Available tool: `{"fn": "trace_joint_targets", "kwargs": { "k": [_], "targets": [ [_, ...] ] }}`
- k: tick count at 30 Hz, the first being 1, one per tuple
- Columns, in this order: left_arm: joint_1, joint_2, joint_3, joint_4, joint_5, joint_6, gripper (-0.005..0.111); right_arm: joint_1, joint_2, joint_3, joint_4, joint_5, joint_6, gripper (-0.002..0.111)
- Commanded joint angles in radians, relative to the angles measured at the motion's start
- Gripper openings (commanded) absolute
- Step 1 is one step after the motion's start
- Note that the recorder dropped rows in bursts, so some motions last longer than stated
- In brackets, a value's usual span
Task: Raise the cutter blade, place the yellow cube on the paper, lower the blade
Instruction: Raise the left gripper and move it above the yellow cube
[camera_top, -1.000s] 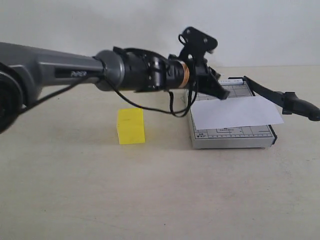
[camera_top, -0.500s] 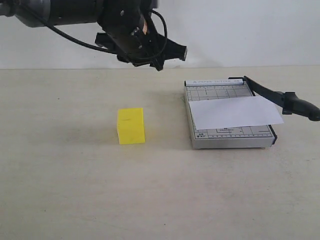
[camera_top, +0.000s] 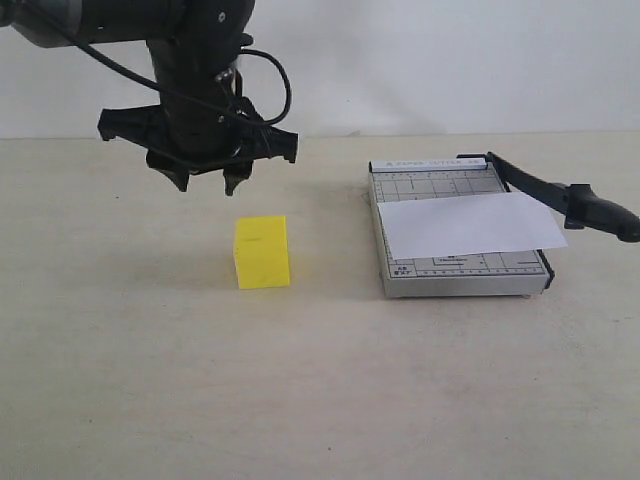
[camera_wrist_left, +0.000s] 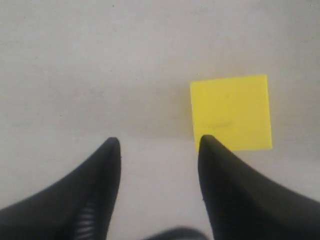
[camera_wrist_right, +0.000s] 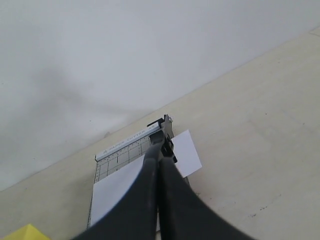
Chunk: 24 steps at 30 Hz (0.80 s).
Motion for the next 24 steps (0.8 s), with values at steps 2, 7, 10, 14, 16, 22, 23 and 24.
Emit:
{"fn": "trace_joint_targets", "kwargs": {
  "k": [2,7,10,14,16,22,23,24],
  "targets": [
    [-0.001,0.000,0.005,-0.076,0.012,-0.007,0.047,0.001,-0.003,0.002,0.000,0.028,0.006,0.000],
    [-0.001,0.000,0.005,-0.122,-0.016,-0.007,0.047,0.001,-0.003,0.002,0.004,0.057,0.008,0.000],
    [-0.001,0.000,0.005,-0.201,-0.080,-0.007,0.048,0.001,-0.003,0.002,0.005,0.064,0.008,0.000],
    [-0.001,0.000,0.005,-0.242,-0.150,-0.011,0.074,0.001,-0.003,0.002,0.005,0.104,0.010,0.000],
    [-0.001,0.000,0.005,-0.240,-0.158,-0.014,0.087,0.001,-0.003,0.002,0.005,0.130,0.011,0.000],
    [-0.001,0.019,0.005,-0.206,-0.153,-0.014,0.090,0.008,-0.003,0.002,0.005,0.208,0.029,0.000],
    [-0.001,0.026,0.005,-0.206,-0.153,-0.014,0.090,0.017,-0.003,0.002,0.005,0.211,0.029,0.000],
    [-0.001,0.032,0.005,-0.206,-0.153,-0.014,0.090,0.025,-0.003,0.002,0.005,0.209,0.029,0.000]
  ]
}}
